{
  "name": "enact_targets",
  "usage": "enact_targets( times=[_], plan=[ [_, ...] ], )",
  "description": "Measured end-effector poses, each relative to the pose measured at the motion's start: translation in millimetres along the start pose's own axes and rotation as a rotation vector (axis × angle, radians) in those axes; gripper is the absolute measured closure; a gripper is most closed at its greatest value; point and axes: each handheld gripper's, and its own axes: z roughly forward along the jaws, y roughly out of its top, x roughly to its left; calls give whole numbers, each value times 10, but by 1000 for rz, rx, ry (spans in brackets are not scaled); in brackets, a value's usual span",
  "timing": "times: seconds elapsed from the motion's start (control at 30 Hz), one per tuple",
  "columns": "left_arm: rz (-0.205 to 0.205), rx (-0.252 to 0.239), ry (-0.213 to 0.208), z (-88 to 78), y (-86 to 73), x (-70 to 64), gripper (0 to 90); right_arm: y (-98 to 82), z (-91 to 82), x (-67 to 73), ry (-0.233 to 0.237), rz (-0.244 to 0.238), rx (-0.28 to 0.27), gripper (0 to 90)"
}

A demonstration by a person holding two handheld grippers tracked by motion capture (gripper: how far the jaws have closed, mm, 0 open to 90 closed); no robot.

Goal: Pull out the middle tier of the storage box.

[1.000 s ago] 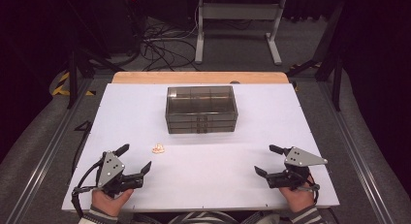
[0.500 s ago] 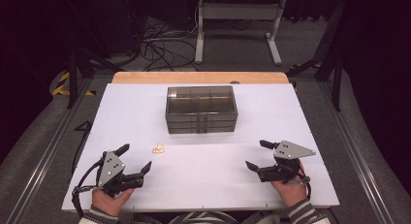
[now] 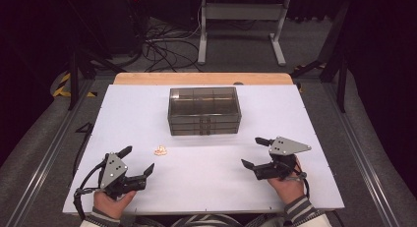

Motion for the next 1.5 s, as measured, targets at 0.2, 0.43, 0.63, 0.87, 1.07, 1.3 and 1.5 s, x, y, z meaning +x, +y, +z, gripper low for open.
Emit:
enact_targets(
  times=[0.2, 0.43, 0.63, 0.87, 1.07, 1.3, 1.5],
  plan=[
    [-3, 2, 4, 7, 0, 2, 120, 62, 55, 5, 6, -13, 4, 128],
    [-3, 3, 3, 9, 0, 2, 120, 102, 129, -3, 30, -14, 20, 128],
    [-3, 4, 2, 12, 1, 1, 120, 150, 199, 13, 49, -32, 23, 128],
    [0, 4, 3, 16, 1, 2, 120, 194, 252, 27, 53, -42, 23, 128],
    [-1, 5, 3, 20, 1, 3, 121, 212, 278, 42, 52, -51, 26, 128],
    [0, 4, 3, 19, 3, 5, 122, 220, 293, 43, 59, -68, 35, 131],
    [0, 4, 0, 20, 2, 5, 122, 238, 261, 39, 56, -87, 33, 156]
  ],
)
